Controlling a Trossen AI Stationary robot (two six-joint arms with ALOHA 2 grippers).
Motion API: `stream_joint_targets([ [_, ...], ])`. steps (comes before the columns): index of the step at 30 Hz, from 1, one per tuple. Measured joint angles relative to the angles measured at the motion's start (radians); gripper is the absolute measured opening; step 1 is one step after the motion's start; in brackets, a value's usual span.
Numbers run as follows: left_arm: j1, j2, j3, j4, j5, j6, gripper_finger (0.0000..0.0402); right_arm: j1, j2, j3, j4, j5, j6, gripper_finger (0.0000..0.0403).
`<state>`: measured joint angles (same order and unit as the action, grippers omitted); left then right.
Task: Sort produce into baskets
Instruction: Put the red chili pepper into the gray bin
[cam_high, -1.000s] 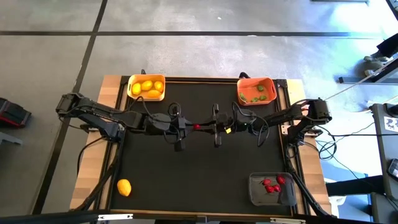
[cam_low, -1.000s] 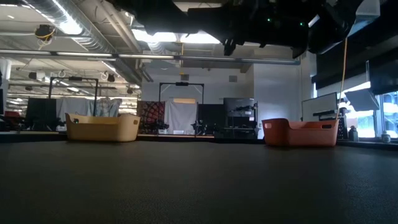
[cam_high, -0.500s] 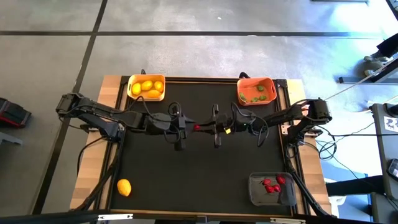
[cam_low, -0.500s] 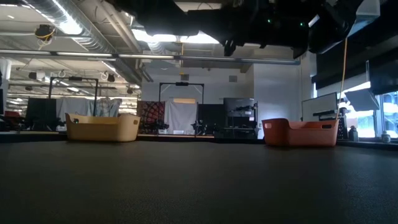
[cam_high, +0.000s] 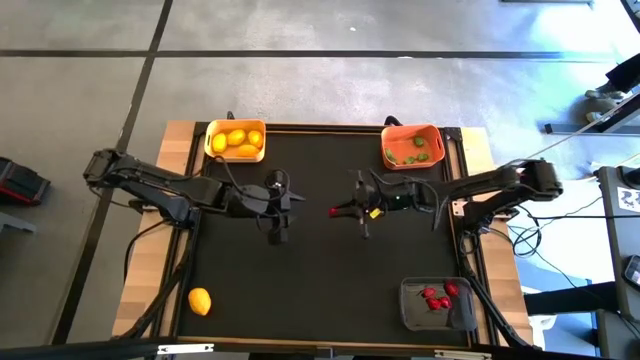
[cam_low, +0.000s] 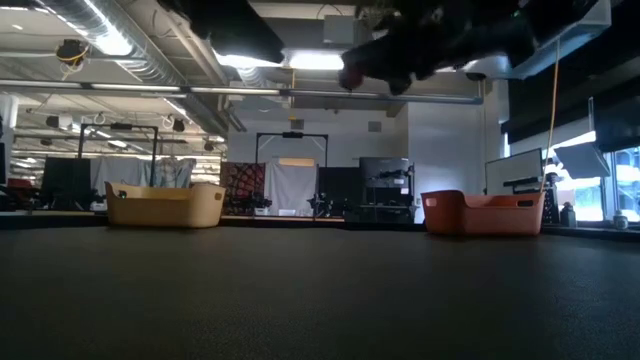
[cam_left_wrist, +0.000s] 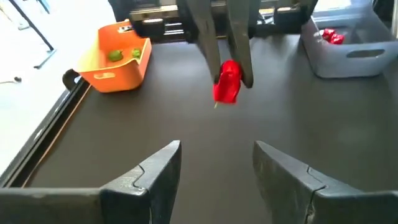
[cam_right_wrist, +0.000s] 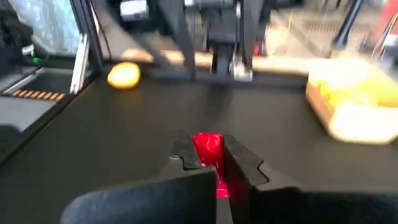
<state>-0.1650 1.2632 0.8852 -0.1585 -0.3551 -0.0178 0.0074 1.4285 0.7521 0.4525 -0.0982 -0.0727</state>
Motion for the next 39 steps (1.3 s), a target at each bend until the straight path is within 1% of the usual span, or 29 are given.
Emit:
stream_joint_targets([
  [3,-0.001,-0.030,0.000,-0.045,0.002,-0.026,0.0194,0.015,-0.067,0.001,-0.179,-0.002,0.040,0.0005],
  [6,-0.001,-0.054,0.000,-0.084,0.002,-0.041,0.0194,0.050,-0.123,0.000,-0.313,-0.003,0.064,0.0005],
  [10,-0.001,-0.069,0.000,-0.104,0.003,-0.055,0.0194,0.118,-0.190,0.000,-0.455,-0.005,0.126,0.0005],
  [15,-0.001,-0.069,0.001,-0.099,0.003,-0.059,0.0194,0.210,-0.257,0.000,-0.603,-0.006,0.242,0.0005],
  [18,0.002,-0.069,0.001,-0.101,0.003,-0.060,0.0194,0.269,-0.279,0.000,-0.647,0.012,0.317,0.0005],
  [24,0.002,-0.069,0.001,-0.097,0.003,-0.053,0.0194,0.392,-0.281,0.000,-0.687,0.026,0.471,0.0005],
  [31,0.002,-0.069,0.001,-0.092,0.000,-0.020,0.0194,0.539,-0.283,0.000,-0.801,0.028,0.756,0.0005],
  [35,0.002,-0.068,0.001,-0.092,-0.007,-0.017,0.0194,0.618,-0.283,0.000,-0.864,0.081,0.901,0.0005],
  [39,0.002,-0.068,0.000,-0.092,-0.008,-0.006,0.0194,0.672,-0.283,0.000,-0.950,0.141,1.056,0.0005],
])
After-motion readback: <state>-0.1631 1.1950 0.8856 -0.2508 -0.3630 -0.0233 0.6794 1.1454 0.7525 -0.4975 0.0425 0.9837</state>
